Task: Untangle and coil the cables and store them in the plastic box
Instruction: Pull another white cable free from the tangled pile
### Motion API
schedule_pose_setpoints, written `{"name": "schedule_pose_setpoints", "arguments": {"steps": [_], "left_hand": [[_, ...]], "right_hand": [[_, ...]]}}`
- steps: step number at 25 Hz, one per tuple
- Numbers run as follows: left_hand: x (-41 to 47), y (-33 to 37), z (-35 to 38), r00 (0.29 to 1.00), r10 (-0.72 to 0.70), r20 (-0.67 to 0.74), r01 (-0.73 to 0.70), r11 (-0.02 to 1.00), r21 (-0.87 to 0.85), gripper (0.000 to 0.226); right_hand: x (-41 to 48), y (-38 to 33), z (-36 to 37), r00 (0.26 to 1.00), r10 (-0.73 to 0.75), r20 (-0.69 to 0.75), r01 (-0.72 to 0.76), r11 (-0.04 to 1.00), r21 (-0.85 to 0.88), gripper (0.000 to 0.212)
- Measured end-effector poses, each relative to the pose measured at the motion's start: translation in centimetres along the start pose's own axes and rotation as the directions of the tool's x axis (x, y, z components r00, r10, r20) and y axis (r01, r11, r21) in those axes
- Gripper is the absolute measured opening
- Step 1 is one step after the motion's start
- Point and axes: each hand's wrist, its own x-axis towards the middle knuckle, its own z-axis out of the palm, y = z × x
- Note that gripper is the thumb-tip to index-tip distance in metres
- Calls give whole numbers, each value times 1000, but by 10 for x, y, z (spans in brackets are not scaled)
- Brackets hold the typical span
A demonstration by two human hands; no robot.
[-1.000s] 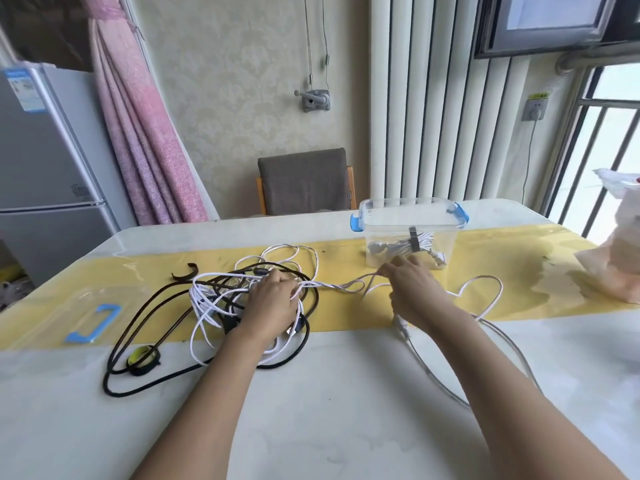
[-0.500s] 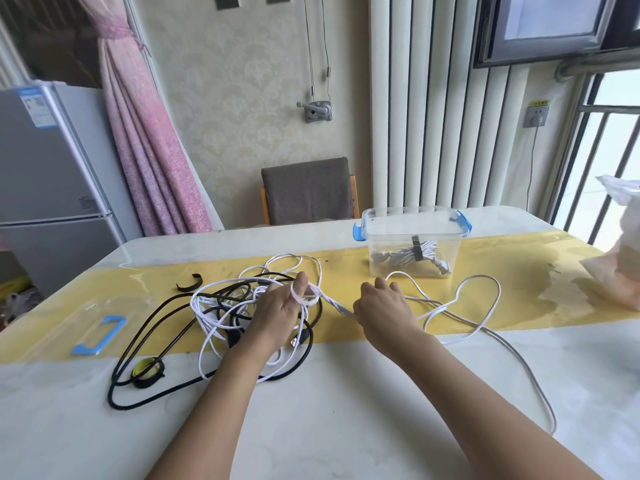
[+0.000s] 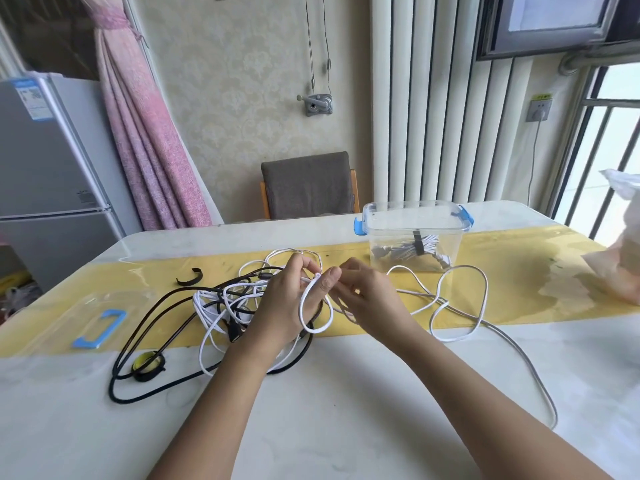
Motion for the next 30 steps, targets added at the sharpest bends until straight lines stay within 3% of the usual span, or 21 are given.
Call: {"name": "schedule_pose_setpoints", "arguments": {"steps": [2, 5, 9, 11, 12, 14, 15, 18, 20, 22, 25, 27, 29, 30], "left_hand": [[0, -4, -4, 998, -56, 16, 56, 998, 18, 51], [1, -3, -6, 997, -71, 37, 72, 997, -3, 55], [-2, 6, -1, 995, -68, 74, 68, 998, -6, 63], [-1, 2, -3, 993, -49, 104, 44, 998, 43, 65], [-1, -1, -4, 993, -25, 120, 19, 998, 53, 68], [0, -5, -10, 993, -14, 115, 12, 1000, 15, 66], [0, -3, -15, 993, -38, 113, 41, 999, -25, 60], [0, -1, -31, 988, -72, 137, 87, 991, -102, 43], [3, -8, -37, 993, -80, 84, 83, 996, -39, 31], [6, -22, -42, 993, -91, -76, 104, 978, 183, 24], [5, -45, -55, 919, -205, -336, 360, 782, 508, 22], [1, -49, -62, 849, -250, -466, 497, 679, 541, 21], [-1, -44, -62, 833, -247, -496, 528, 625, 575, 18], [-2, -40, -56, 838, -267, -476, 531, 595, 603, 26]], "right_hand": [[1, -1, -7, 999, 43, 8, -44, 998, 49, 16], [-2, -5, -7, 988, 77, 137, -106, 970, 221, 6], [-3, -14, -4, 1000, 20, 9, -20, 997, 76, 15], [1, -17, -14, 992, 117, -55, -104, 977, 187, 18], [5, -16, -22, 971, 224, -82, -180, 913, 366, 17], [13, -7, -41, 886, 458, -66, -273, 634, 724, 17], [16, 1, -51, 833, 552, -32, -292, 488, 823, 18], [17, 26, -70, 697, 712, 84, -249, 131, 960, 24], [17, 37, -72, 659, 742, 123, -212, 27, 977, 33], [16, 39, -71, 651, 751, 108, -185, 18, 983, 35], [16, 39, -77, 667, 745, -34, -110, 144, 983, 28], [16, 33, -82, 692, 709, -136, -74, 257, 964, 27], [15, 22, -82, 727, 666, -169, -105, 351, 930, 33], [14, 16, -78, 744, 645, -176, -140, 408, 902, 36]]}}
